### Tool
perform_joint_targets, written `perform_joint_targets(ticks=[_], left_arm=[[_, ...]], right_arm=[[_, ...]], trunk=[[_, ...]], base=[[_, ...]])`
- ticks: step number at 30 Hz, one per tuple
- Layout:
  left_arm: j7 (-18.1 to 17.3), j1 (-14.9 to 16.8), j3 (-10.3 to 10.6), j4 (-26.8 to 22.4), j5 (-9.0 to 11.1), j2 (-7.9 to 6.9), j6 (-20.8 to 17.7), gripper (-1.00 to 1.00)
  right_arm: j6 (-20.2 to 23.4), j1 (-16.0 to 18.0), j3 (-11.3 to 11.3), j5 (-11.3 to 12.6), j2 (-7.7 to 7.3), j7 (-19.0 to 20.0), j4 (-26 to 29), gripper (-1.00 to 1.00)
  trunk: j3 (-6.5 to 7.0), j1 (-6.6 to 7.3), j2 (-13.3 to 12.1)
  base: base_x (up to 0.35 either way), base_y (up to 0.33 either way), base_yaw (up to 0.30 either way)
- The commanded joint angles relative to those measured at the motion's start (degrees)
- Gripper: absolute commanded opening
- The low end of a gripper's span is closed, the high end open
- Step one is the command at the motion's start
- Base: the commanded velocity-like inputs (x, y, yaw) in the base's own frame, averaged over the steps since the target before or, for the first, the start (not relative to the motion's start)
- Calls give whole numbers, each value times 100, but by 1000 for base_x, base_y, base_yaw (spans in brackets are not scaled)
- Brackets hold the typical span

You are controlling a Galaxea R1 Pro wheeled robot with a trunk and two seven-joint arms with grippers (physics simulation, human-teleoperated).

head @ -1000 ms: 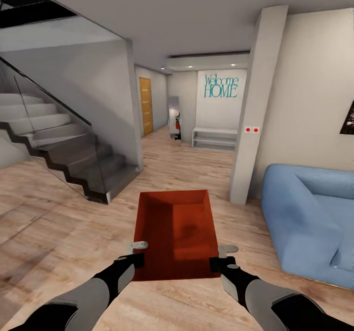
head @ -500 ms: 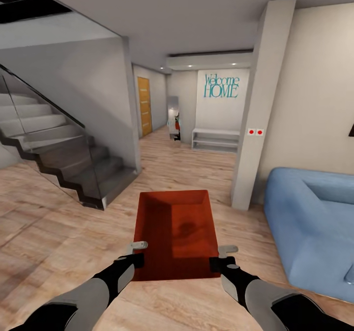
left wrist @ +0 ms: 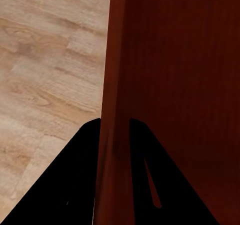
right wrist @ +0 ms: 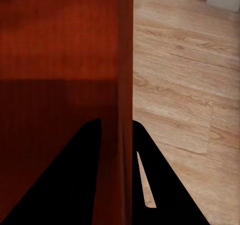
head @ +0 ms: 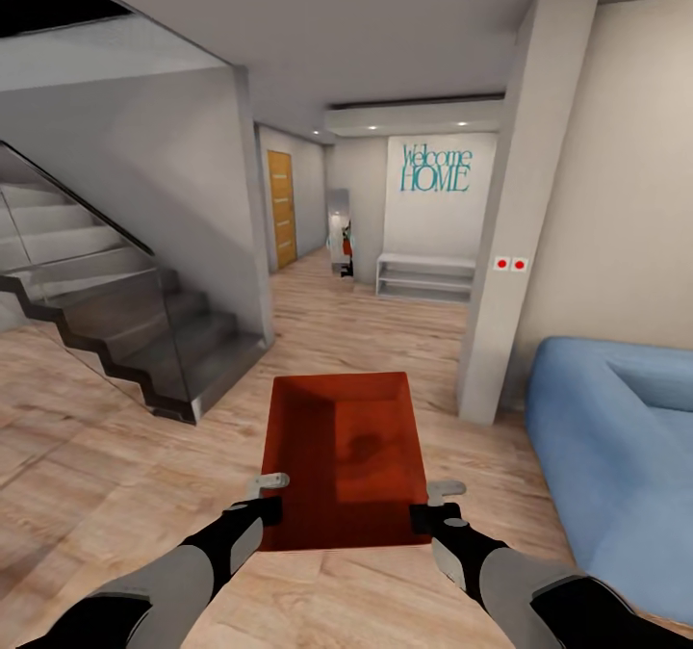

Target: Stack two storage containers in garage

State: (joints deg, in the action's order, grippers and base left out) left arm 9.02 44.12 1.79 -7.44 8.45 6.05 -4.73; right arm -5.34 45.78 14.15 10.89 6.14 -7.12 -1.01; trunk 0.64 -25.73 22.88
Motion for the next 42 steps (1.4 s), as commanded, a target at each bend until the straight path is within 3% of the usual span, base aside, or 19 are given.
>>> perform_joint_targets(ticks=[1,42], left_arm=[[249,0,-83,-29,-63,-104,113,-100],[249,0,-100,-29,-37,-104,113,-100]], right_arm=[[-11,1,-192,20,3,35,-13,-100],[-4,1,-194,18,-8,35,-13,-100]], trunk=[[-2,-5,4],[-2,-5,4]], base=[[323,0,0],[323,0,0]])
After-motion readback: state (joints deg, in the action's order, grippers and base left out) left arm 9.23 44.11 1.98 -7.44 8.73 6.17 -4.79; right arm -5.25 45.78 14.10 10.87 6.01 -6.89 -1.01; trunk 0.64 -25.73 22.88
